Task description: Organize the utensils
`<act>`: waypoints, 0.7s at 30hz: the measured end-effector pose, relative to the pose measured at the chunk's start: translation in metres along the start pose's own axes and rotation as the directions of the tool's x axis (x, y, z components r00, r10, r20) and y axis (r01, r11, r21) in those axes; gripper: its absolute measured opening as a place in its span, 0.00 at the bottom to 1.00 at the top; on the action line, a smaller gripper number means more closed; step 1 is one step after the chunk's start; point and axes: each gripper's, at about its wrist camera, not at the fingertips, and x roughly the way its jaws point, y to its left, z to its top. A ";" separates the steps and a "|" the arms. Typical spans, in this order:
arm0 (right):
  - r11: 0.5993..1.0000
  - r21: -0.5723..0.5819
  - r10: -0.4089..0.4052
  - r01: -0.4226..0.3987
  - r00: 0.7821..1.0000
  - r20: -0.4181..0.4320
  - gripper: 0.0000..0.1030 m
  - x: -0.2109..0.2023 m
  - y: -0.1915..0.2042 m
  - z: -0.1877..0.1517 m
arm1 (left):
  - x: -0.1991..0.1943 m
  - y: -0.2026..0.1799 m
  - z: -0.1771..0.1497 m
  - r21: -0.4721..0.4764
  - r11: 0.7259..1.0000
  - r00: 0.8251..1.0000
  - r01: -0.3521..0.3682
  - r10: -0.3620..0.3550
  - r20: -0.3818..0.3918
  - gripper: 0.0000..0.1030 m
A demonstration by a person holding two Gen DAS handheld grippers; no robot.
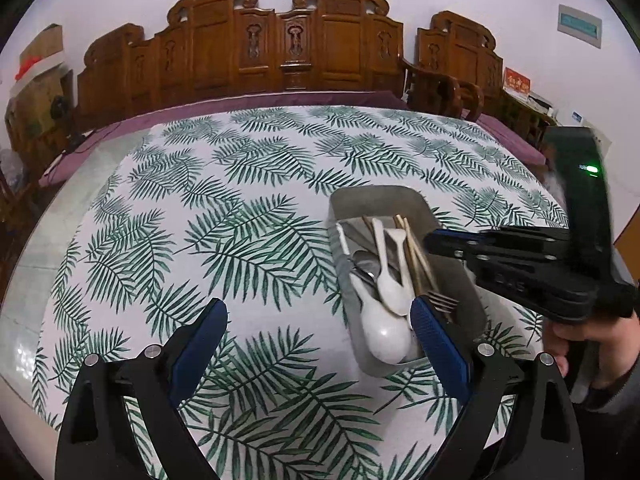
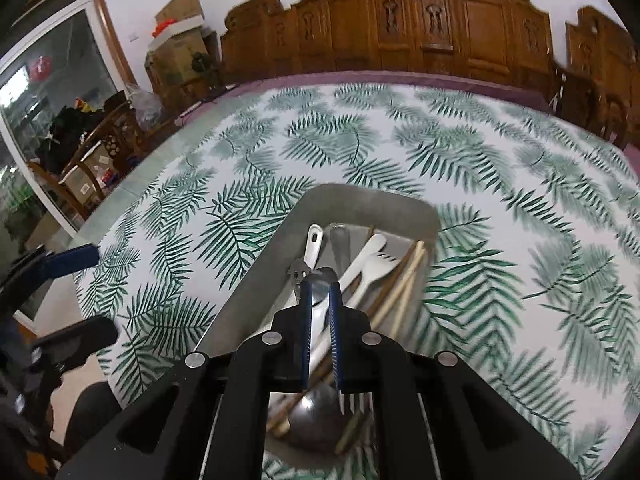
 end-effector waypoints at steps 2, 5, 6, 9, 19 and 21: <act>1.000 -0.008 -0.006 0.006 1.000 0.022 0.19 -0.014 -0.002 -0.004 | -0.003 -0.006 0.000 0.004 1.000 1.000 0.003 -0.003 0.010 0.87; 1.000 0.003 -0.013 0.012 0.998 0.059 0.22 -0.038 -0.009 -0.012 | -0.010 -0.015 0.000 0.006 1.000 1.000 0.005 -0.005 0.031 0.90; 1.000 0.011 -0.013 0.013 0.997 0.070 0.23 -0.046 -0.012 -0.015 | -0.013 -0.018 0.000 0.005 1.000 0.999 0.009 -0.009 0.038 0.91; 0.999 0.027 -0.027 0.024 0.994 0.103 0.34 -0.069 -0.019 -0.025 | -0.021 -0.027 -0.001 0.002 1.000 0.998 0.018 -0.018 0.055 0.92; 0.990 0.086 -0.123 0.108 0.971 0.204 0.97 -0.145 -0.037 -0.059 | -0.050 -0.069 -0.007 0.008 0.999 0.992 0.040 -0.041 0.117 0.92; 0.988 0.095 -0.136 0.117 0.967 0.214 0.97 -0.160 -0.040 -0.065 | -0.053 -0.076 -0.010 0.003 0.997 0.991 0.072 -0.072 0.116 0.92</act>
